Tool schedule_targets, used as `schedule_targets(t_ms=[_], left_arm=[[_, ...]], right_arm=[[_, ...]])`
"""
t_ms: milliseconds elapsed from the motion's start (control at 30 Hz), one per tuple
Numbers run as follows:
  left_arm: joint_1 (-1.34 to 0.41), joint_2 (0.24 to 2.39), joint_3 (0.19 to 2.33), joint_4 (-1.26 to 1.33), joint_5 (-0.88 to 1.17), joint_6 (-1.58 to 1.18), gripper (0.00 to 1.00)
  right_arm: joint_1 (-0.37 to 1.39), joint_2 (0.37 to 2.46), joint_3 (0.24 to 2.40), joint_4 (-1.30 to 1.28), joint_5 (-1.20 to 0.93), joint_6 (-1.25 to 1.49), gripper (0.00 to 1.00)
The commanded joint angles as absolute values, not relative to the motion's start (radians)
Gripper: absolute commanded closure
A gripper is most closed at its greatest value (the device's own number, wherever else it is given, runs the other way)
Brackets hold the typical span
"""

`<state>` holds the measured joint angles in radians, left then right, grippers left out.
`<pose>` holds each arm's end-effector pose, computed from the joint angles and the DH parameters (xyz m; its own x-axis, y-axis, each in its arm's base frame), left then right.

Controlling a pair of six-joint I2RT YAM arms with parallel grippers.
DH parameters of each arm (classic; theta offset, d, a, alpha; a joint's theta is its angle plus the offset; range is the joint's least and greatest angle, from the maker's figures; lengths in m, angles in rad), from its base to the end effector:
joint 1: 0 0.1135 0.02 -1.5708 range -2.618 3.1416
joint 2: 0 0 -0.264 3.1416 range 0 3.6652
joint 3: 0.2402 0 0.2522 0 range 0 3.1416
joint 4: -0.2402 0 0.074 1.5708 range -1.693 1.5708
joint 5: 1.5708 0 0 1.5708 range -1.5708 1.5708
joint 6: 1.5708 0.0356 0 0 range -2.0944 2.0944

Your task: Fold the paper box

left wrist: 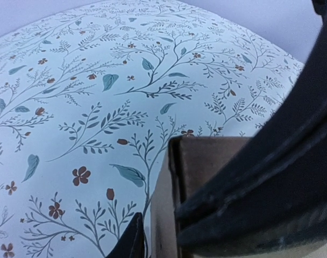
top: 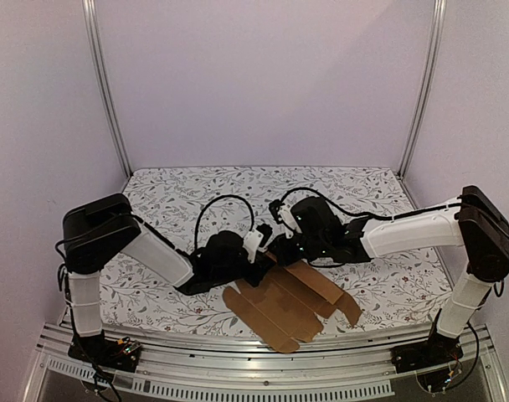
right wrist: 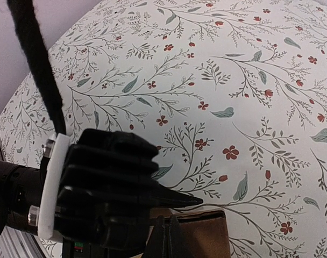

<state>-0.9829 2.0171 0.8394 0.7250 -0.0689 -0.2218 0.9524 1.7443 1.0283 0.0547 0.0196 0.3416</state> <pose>0.2137 -0.3162 0.1004 -0.4117 0.2220 -0.8839 0.7229 0.6701 -0.1685 0.2187 0.3062 0.1907 -0.6054 -0.2731 -0.7476 -0.6399 0.7256 0.2530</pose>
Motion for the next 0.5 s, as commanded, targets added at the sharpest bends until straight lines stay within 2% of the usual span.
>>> schedule_targets(t_ms=[0,333,367,433,467], left_arm=[[-0.988,2.052,0.842,0.810,-0.097,-0.253,0.78],[-0.994,2.119,0.861,0.944,-0.112,-0.275,0.79],[-0.994,2.124,0.864,0.956,-0.111,-0.275,0.82],[-0.995,2.137,0.871,0.973,-0.104,-0.274,0.97],[-0.996,2.140,0.876,0.973,-0.100,-0.274,1.00]], right_arm=[[0.950,1.762,1.023,0.047,0.012,0.354,1.00],[0.949,1.761,1.021,0.047,-0.013,0.354,1.00],[0.949,1.761,1.020,0.046,-0.022,0.354,1.00],[0.949,1.761,1.022,0.045,-0.026,0.357,1.00],[0.949,1.761,1.020,0.044,-0.026,0.358,1.00]])
